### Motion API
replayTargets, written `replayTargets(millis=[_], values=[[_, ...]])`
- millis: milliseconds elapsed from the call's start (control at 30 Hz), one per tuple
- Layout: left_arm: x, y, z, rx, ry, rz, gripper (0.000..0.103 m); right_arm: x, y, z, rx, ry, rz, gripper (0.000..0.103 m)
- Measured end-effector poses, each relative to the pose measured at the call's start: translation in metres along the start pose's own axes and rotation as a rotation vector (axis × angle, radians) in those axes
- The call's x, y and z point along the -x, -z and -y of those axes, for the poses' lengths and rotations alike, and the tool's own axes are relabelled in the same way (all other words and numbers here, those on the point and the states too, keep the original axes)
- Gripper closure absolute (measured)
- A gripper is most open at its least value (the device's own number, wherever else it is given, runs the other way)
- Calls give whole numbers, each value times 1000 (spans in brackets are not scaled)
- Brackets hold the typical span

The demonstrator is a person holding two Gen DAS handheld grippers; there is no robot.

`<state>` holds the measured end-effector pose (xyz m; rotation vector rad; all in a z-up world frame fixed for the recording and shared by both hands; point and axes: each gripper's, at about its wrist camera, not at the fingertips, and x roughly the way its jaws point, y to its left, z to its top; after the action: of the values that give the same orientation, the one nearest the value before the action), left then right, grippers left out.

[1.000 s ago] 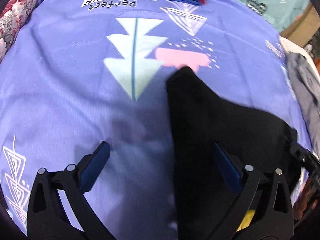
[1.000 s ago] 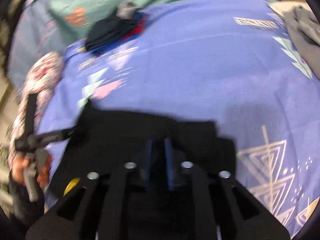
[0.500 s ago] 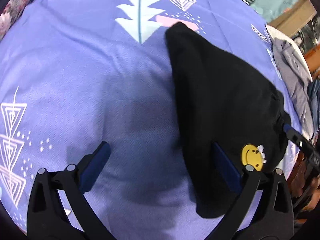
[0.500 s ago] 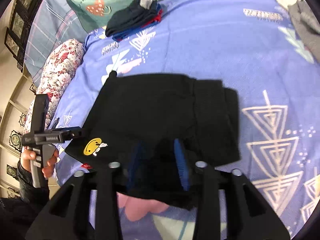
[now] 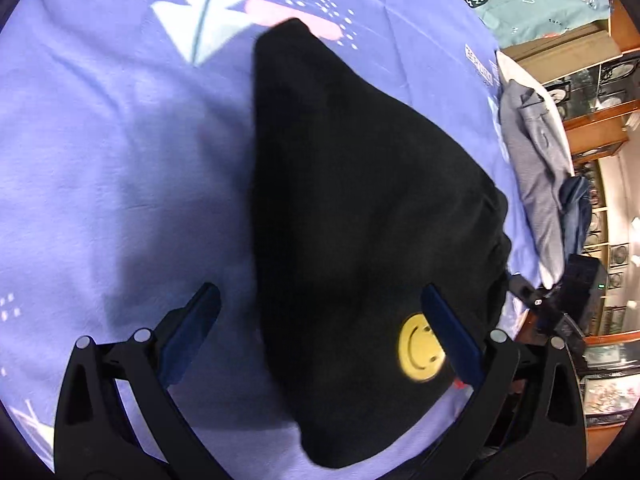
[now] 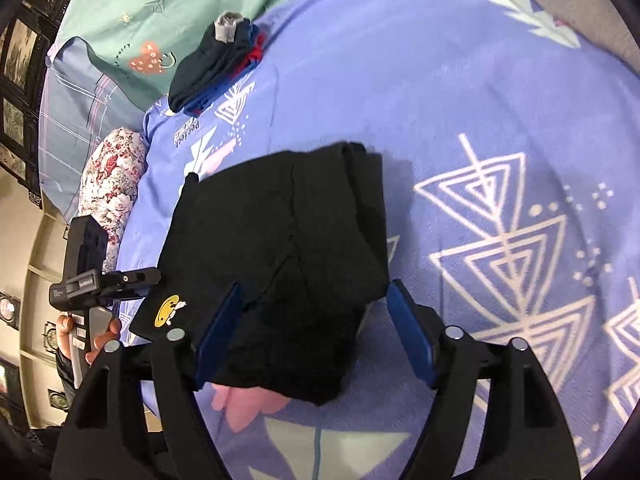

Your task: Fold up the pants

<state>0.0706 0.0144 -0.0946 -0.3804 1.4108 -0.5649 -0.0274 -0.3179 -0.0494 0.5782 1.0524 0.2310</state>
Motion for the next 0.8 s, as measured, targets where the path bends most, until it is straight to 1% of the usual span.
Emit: replayTargets(millis=[133, 200, 233, 333, 400, 500, 600, 700, 767, 800], values=[[-6, -7, 4, -7, 0, -15, 2, -13, -6, 3, -8, -33, -16, 23], [-7, -11, 7, -1, 11, -21, 2, -20, -9, 3, -7, -14, -31, 23], [-8, -12, 9, -5, 29, -27, 2, -20, -11, 5, -12, -18, -38, 23], [-10, -14, 10, -11, 32, -38, 2, -9, -14, 12, -35, -42, -32, 23], [-10, -13, 11, -18, 30, -38, 2, 3, -15, 17, -40, -41, -22, 23], [-12, -11, 15, -27, 25, -27, 2, 10, -13, 23, -47, -46, -46, 23], [-15, -7, 20, -47, 27, -30, 3, 1, -7, 27, -66, -92, -104, 23], [-17, -4, 22, -68, 52, -31, 3, -5, -6, 26, -79, -132, -109, 23], [-18, -5, 23, -64, 72, -23, 3, -12, -11, 26, -117, -202, -120, 23], [-18, -6, 23, -55, 81, -18, 3, -15, -13, 25, -115, -211, -119, 23]])
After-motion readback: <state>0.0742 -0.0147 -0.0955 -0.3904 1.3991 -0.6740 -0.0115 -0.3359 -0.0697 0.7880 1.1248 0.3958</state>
